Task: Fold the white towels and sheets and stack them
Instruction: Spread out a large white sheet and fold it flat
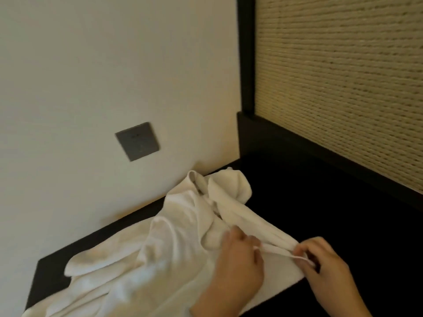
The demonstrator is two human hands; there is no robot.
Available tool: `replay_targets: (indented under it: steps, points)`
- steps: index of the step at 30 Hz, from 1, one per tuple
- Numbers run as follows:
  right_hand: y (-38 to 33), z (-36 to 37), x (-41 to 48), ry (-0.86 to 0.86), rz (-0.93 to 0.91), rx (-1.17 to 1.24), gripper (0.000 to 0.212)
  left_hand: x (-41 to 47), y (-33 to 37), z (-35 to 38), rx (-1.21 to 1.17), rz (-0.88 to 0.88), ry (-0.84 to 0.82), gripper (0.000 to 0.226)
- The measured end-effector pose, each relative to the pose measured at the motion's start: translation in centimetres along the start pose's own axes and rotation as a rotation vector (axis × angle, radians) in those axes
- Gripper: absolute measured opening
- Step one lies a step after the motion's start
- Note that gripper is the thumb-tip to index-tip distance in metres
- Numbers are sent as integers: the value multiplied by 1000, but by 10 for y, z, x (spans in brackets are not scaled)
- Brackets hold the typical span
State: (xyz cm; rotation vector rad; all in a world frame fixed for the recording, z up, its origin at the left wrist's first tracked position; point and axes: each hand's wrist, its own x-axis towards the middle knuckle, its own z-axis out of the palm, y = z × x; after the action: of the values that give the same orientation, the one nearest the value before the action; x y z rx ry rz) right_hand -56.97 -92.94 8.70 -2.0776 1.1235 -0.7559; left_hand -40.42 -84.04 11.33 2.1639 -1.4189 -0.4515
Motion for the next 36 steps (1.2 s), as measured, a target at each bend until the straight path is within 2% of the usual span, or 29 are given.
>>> replay_targets:
  steps: [1, 3, 6, 10, 16, 20, 23, 28, 31, 33, 36]
  points:
    - [8, -5, 1, 35, 29, 12, 39, 8, -5, -5, 227, 110, 31, 32]
    - [21, -15, 2, 98, 96, 56, 33, 25, -16, -17, 441, 205, -2, 35]
    - [36, -25, 4, 143, 172, 117, 33, 57, -37, -29, 502, 201, -99, 43]
    - [45, -27, 8, 163, 231, 127, 35, 93, -53, -34, 560, 232, -26, 52]
    - [52, -15, 12, 169, 262, 110, 30, 137, -49, -36, 641, 319, 130, 42]
    - [61, -5, 14, 173, 366, 176, 27, 166, -51, -36, 775, 362, 63, 35]
    - [66, 6, 14, 187, 404, 197, 26, 177, -50, -38, 642, 377, -5, 30]
    - [72, 9, 15, 215, 384, 284, 25, 176, -41, -57, 354, 545, -69, 24]
    - [76, 8, 15, 218, 382, 323, 24, 166, -23, -80, 211, 586, -179, 19]
    - [79, 9, 14, 227, 381, 334, 24, 156, -10, -99, 135, 579, -269, 24]
    - [80, 12, 15, 264, 380, 344, 22, 142, -4, -117, 276, 781, -273, 14]
